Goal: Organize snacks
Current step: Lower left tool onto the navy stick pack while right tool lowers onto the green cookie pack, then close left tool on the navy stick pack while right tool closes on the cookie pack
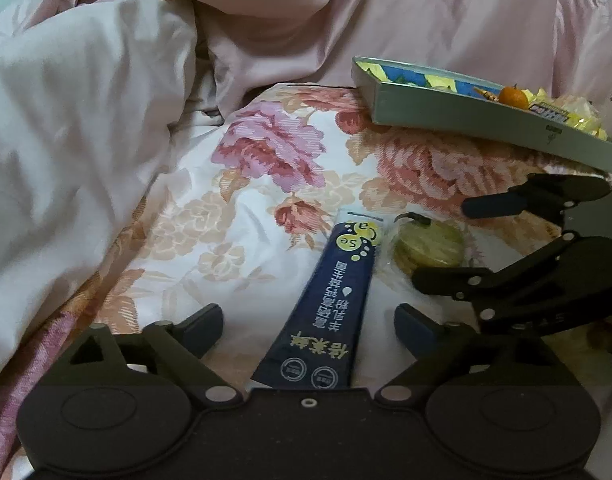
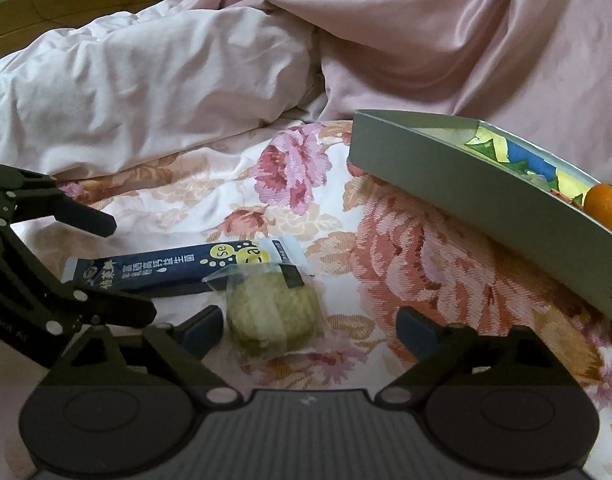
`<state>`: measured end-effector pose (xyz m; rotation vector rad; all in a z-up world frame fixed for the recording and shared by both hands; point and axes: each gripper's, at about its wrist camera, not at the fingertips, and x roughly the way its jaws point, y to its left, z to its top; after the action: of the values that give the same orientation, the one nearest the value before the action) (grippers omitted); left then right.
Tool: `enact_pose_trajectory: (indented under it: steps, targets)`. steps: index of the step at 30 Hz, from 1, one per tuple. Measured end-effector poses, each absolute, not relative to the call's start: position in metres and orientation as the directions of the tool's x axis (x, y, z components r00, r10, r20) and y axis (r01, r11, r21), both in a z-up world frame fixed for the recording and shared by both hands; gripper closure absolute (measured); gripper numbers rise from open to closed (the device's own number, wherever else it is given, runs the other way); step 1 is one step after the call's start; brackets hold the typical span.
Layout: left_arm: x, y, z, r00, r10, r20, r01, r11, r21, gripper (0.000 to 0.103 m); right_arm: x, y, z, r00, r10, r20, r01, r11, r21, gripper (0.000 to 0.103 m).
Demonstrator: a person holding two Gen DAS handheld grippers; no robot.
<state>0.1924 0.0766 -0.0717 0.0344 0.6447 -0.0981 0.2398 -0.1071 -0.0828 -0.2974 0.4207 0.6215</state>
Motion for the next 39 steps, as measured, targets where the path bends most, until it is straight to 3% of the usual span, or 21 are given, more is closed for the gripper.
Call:
enact_pose_trajectory:
  steps: [12,19,22,31,39]
  targets:
    - [0.192,0.078,-0.073,0.789,-0.102,-0.606,0.115,0.993,-0.017,0.034,0.241,-0.104,-0.084,0.708,0.530,-0.467,-0.643,0.757,-0.115,0.023]
    - [0.191,0.078,-0.072,0.789,-0.114,-0.603,0.124,0.992,-0.024,0.052,0.239,-0.105,-0.084,0.697,0.549,-0.461,-0.654,0.750,-0.095,0.041]
    - [0.190,0.077,-0.072,0.789,-0.117,-0.603,0.126,0.992,-0.028,0.055,0.238,-0.104,-0.084,0.694,0.554,-0.460,-0.659,0.746,-0.096,0.048]
    - [0.187,0.069,-0.067,0.793,-0.108,-0.600,0.092,0.994,-0.056,0.067,0.233,-0.103,-0.083,0.711,0.534,-0.457,-0.644,0.756,-0.119,0.050]
    - [0.180,0.055,-0.061,0.801,-0.130,-0.584,0.102,0.992,-0.080,0.071,0.217,-0.112,-0.070,0.763,0.483,-0.429,-0.597,0.781,-0.182,0.050]
